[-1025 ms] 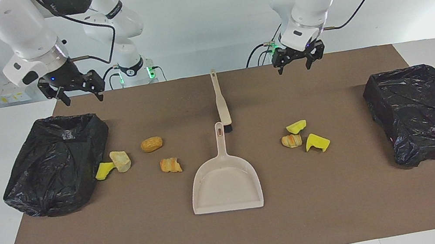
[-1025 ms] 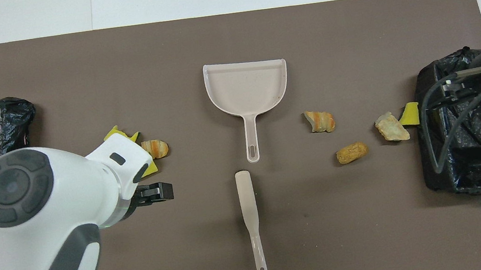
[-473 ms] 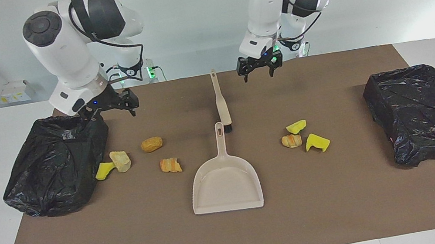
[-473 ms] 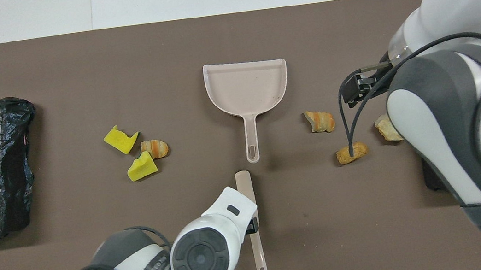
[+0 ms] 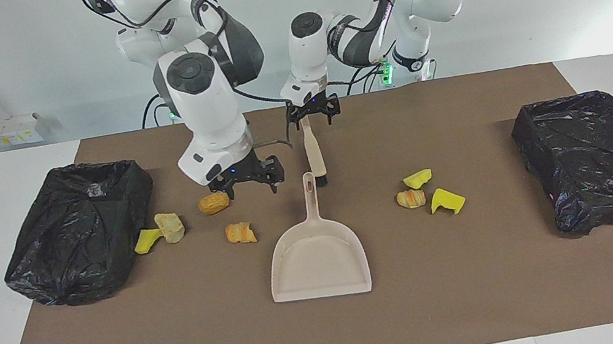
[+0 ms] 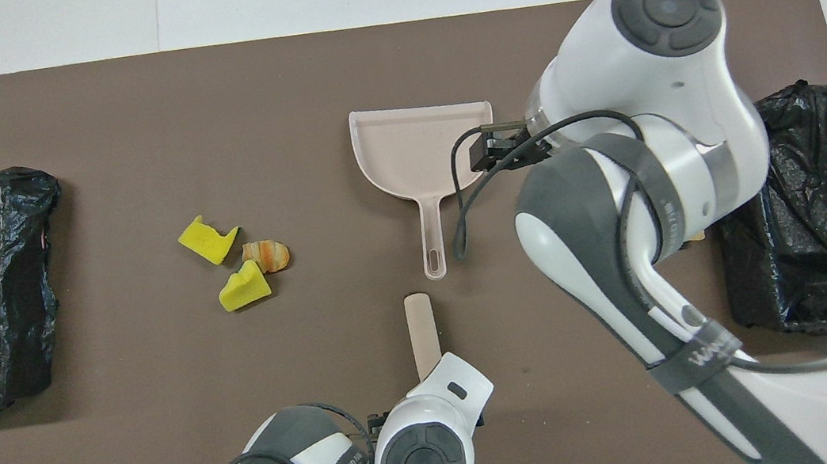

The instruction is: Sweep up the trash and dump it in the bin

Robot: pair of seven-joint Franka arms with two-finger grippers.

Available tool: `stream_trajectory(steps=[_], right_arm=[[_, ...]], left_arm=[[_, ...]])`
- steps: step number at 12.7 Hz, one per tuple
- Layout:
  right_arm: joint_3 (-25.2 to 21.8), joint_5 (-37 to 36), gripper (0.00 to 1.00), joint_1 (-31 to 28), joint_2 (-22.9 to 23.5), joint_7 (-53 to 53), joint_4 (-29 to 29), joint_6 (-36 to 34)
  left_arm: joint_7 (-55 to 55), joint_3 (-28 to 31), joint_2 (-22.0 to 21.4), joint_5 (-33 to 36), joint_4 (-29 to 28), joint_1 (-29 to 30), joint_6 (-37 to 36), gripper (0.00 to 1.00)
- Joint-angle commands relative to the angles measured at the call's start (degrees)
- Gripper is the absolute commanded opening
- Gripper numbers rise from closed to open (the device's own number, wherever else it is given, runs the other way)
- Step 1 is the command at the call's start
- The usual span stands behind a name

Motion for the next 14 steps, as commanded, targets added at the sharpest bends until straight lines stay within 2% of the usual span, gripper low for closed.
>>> stream_trajectory(steps=[1, 5, 7, 9, 11, 12, 13, 14], right_arm=[[0.2, 0.8, 1.00, 1.2, 1.8, 5.1, -0.1, 3.5], [0.2, -0.3, 1.00, 6.6, 5.1, 13.3, -2.7, 10.8], [0.2, -0.3, 1.00, 7.5, 5.4, 15.9, -6.2, 15.6], [0.2, -0.4, 1.00, 8.4, 5.1, 16.9, -9.3, 17.3], [0.2, -0.4, 1.00, 8.6, 4.2, 17.4, -12.3, 17.3], [0.2, -0.4, 0.95, 8.6, 3.8, 17.3, -12.6, 16.7], [0.2, -0.4, 0.90, 8.6, 3.7, 17.3, -12.7, 16.2], [0.2, -0.4, 0.88, 8.6, 3.7, 17.3, -12.6, 15.7]], left_arm=[[-0.2, 1.2, 2.3, -0.1, -0.7, -4.6, 3.4, 1.00], [0.6, 1.3, 2.1, -0.1, -0.3, -4.0, 2.1, 1.00], [0.7, 1.3, 1.1, 0.0, 0.2, -3.9, -0.4, 1.00], [1.3, 1.4, 0.3, 0.0, 0.3, -3.7, -1.9, 1.00], [1.3, 1.3, 0.2, -0.1, 0.3, -3.6, -2.2, 0.21], [0.9, 1.3, 0.2, -0.1, 0.3, -3.6, -2.2, 0.00], [1.3, 1.3, 0.2, -0.1, 0.3, -3.5, -2.2, 0.00], [1.4, 1.4, 0.2, -0.1, 0.3, -3.5, -2.3, 0.00]])
